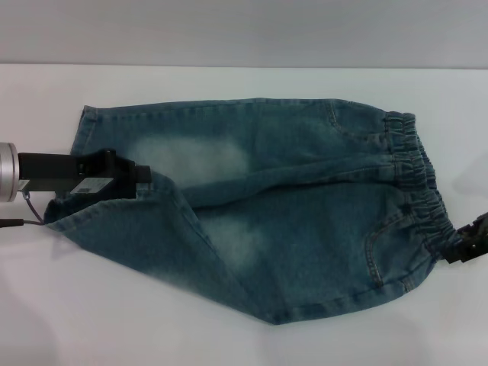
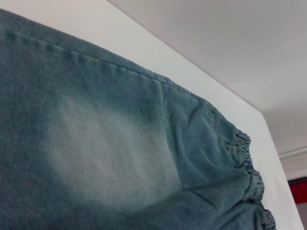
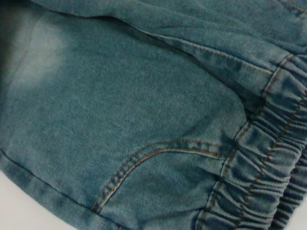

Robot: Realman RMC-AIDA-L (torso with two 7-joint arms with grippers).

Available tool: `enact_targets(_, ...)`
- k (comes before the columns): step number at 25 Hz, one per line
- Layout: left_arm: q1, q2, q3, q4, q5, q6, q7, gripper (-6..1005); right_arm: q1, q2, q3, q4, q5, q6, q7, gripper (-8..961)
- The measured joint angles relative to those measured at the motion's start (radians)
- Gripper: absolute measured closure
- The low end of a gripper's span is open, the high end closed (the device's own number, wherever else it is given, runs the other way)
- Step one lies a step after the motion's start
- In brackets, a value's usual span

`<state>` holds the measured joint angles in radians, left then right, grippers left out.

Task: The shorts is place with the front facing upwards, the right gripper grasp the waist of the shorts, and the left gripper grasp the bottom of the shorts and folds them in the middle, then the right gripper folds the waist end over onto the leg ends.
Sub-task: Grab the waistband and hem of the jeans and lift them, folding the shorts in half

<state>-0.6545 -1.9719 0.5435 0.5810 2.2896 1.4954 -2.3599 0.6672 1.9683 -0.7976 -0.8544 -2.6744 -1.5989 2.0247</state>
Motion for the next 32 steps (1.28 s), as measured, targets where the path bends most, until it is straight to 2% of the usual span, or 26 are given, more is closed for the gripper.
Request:
enact_targets(19, 0.005, 0.001, 0.003, -0.007, 0.000, -0.028, 0.008, 983, 0.012, 0.017, 0.012, 0.001, 0.011, 0.004, -0.020, 402)
enact_targets(24, 0.008, 0.000, 0.003, -0.007, 0.001, -0.032, 0.009, 983, 0.007, 0.014, 0.016, 0.002, 0.023, 0.006, -0.032, 478)
enact_targets(32, 0.006, 0.002, 0.000, -0.007, 0.001, -0.034, 0.010, 982, 0.002, 0.012, 0.015, 0.011, 0.024, 0.002, -0.044, 746)
